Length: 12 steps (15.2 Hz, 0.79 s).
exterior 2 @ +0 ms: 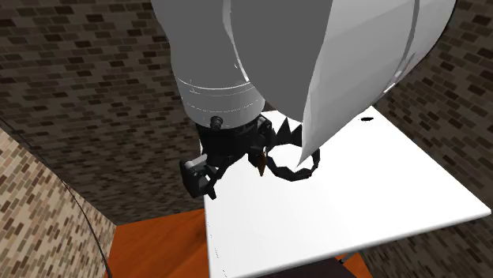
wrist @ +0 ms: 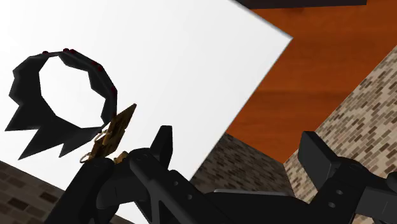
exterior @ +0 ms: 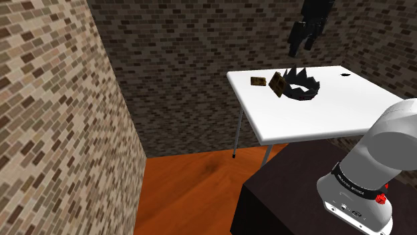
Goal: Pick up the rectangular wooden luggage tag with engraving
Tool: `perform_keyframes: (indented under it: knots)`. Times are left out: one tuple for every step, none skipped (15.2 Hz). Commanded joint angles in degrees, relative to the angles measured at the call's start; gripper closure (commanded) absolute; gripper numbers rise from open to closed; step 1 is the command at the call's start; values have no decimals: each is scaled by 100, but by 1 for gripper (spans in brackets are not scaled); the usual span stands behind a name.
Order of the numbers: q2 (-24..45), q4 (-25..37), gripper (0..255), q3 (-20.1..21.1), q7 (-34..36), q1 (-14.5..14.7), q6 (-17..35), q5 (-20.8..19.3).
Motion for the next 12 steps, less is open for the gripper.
perform_keyframes:
  knots:
    - [0, 0, 0, 0, 0, 0, 0, 0]
    - [157, 5, 0, -76, 28, -58, 140, -4]
    - [317, 15, 0, -152, 55, -114, 277, -6]
    - [480, 30, 0, -228, 80, -168, 413, -4]
    - [646, 50, 0, -304, 104, -220, 545, 1]
    - [814, 75, 0, -381, 126, -270, 675, 9]
    - [985, 105, 0, -459, 146, -319, 802, 22]
    - [1158, 139, 0, -537, 163, -365, 926, 38]
    - [1333, 178, 0, -615, 179, -409, 1048, 58]
    - [1510, 222, 0, -693, 191, -452, 1165, 84]
    - [1689, 270, 0, -772, 201, -493, 1280, 114]
    - [1869, 322, 0, -851, 208, -532, 1391, 150]
